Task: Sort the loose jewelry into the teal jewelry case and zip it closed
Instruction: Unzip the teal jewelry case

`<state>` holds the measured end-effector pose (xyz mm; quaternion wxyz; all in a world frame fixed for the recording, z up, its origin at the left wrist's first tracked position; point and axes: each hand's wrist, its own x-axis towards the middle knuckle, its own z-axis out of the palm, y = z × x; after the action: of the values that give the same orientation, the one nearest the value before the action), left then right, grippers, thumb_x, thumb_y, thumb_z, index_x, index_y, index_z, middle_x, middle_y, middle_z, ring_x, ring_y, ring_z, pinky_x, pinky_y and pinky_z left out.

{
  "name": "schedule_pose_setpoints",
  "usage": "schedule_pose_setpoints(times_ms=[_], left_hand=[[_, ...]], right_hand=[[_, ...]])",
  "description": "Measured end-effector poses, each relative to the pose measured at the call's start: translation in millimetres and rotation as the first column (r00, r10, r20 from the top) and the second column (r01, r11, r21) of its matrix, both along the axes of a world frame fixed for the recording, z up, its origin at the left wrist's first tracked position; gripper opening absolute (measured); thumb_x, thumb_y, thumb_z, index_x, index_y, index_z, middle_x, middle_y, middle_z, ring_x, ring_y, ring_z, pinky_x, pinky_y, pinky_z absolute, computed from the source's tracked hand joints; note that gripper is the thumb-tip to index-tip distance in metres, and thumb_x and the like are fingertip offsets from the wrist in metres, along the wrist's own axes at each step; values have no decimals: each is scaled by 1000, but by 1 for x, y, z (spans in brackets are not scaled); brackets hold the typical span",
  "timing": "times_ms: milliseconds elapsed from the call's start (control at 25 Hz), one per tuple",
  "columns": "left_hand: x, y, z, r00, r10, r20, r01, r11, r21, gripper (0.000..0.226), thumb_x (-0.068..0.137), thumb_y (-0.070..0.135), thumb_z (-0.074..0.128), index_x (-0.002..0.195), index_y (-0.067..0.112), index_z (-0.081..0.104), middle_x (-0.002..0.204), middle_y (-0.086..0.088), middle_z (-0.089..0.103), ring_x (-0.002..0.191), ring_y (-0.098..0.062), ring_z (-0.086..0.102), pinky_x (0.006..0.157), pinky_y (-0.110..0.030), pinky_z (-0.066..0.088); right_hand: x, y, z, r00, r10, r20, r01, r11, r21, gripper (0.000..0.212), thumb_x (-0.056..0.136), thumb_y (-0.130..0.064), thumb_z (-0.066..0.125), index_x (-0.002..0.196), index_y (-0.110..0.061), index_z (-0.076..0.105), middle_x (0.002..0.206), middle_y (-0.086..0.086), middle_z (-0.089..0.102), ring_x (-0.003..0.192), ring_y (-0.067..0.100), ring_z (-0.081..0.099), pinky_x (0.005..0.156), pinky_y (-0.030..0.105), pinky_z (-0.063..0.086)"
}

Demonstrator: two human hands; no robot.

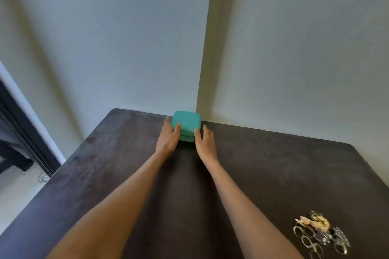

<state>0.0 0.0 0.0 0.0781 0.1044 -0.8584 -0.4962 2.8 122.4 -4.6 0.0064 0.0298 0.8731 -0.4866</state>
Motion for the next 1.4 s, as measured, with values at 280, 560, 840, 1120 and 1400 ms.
schedule_pose_setpoints(times_ms=[280, 560, 840, 1120, 1400], left_hand=[[52, 1, -16, 981, -37, -189, 56, 993, 99, 60, 91, 26, 55, 144, 14, 29, 136, -8, 42, 123, -20, 44, 102, -31, 38], [220, 2, -18, 950, -136, -280, 162, 984, 74, 44, 89, 20, 56, 130, 20, 40, 120, 1, 42, 112, -14, 43, 87, -23, 36], [286, 0, -21, 961, -208, -183, 223, 973, 64, 34, 93, 18, 47, 126, 23, 44, 125, -5, 37, 114, -18, 43, 85, -23, 40], [286, -2, -23, 888, -341, -308, 149, 848, -508, 52, 87, 43, 28, 130, 25, 51, 156, -1, 18, 146, -21, 7, 118, -38, -5], [261, -6, -28, 825, -500, -263, 268, 756, -597, 55, 86, 54, 23, 126, 33, 53, 139, 7, 44, 133, -14, 33, 115, -32, 10]], right_hand=[[43, -8, -19, 976, -175, -133, 141, 963, -232, 45, 98, -37, 40, 137, -16, 46, 133, 7, 49, 123, 21, 46, 105, 44, 40], [231, -2, -16, 948, -242, -205, 174, 937, -304, 31, 97, -29, 46, 126, -19, 48, 120, -6, 46, 105, 7, 49, 86, 26, 44], [295, 3, -23, 961, -185, -206, 166, 980, -107, 32, 94, -30, 49, 122, -15, 46, 123, -1, 48, 110, 16, 51, 93, 38, 46], [273, 24, -17, 973, -142, -180, 134, 989, -57, 47, 95, -8, 36, 141, -15, 39, 144, 2, 40, 133, 17, 38, 107, 31, 31], [228, 45, -22, 985, 45, -165, -25, 993, 117, 39, 92, -8, 46, 124, -24, 61, 119, 0, 66, 111, 17, 59, 92, 32, 47]])
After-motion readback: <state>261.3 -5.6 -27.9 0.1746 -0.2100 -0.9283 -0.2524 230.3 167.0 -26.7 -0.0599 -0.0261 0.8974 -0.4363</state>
